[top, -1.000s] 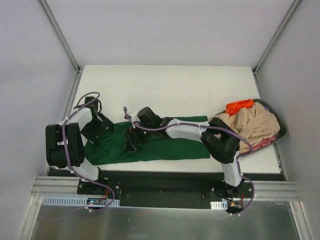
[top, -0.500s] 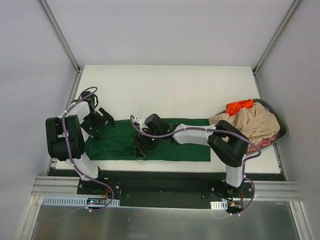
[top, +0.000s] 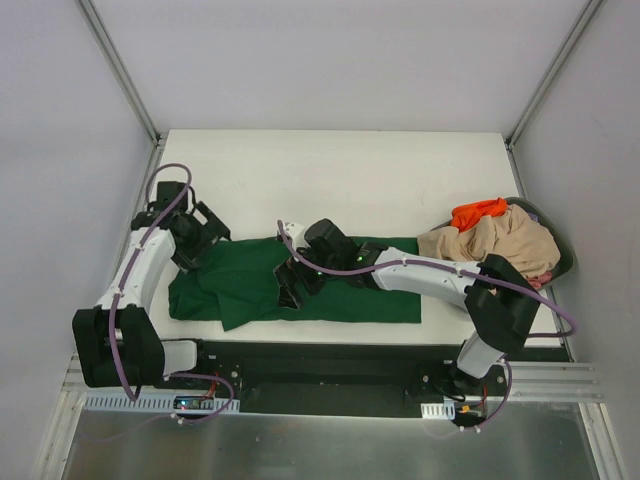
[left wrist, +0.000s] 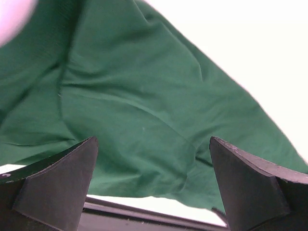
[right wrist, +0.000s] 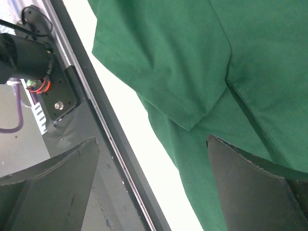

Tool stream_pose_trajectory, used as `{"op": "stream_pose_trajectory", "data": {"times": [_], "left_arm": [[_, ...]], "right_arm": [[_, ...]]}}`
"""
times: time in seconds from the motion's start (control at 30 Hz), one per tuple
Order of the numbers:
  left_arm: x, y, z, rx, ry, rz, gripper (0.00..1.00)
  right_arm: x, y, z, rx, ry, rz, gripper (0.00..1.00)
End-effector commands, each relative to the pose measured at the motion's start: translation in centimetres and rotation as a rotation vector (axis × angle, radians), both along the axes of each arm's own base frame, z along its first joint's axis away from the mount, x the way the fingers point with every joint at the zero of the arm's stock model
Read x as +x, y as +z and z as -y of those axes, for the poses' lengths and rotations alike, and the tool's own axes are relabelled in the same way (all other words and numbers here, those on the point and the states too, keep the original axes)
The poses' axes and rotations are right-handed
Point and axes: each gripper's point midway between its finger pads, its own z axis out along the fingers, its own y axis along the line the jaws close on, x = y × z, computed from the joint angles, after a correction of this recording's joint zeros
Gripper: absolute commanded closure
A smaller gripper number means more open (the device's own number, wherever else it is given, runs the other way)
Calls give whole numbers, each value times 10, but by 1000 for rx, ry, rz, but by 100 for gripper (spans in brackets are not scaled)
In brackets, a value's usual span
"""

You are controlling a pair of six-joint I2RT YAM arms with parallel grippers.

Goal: Fold and stack the t-shirts
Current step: Fold the other side of the tshirt into a rectangle

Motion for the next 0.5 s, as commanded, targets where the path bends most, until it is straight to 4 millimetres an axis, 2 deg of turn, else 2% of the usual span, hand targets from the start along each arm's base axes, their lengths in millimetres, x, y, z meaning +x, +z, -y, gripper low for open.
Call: {"op": "stream_pose_trajectory", "data": {"times": [0.0, 0.1, 0.23, 0.37, 0.4, 0.47], "left_arm": [[-16, -18, 50, -61, -180, -93, 1], [-22, -35, 67, -24, -246, -155, 1], [-41, -65, 60, 17, -237, -272, 1], [-41, -58, 52, 58, -224, -235, 1], [-40, -54, 52, 60, -229, -216, 1], [-38, -48, 39, 125, -211, -186, 1]], "right_arm": [[10, -7, 3, -34, -67, 26, 4], [21, -10, 17, -62, -159, 15, 4], [31, -21, 39, -92, -233, -9, 4], [41, -43, 64, -190, -303, 2, 4], [47, -50, 75, -227, -343, 13, 4], [58, -60, 100, -291, -435, 21, 4]]}}
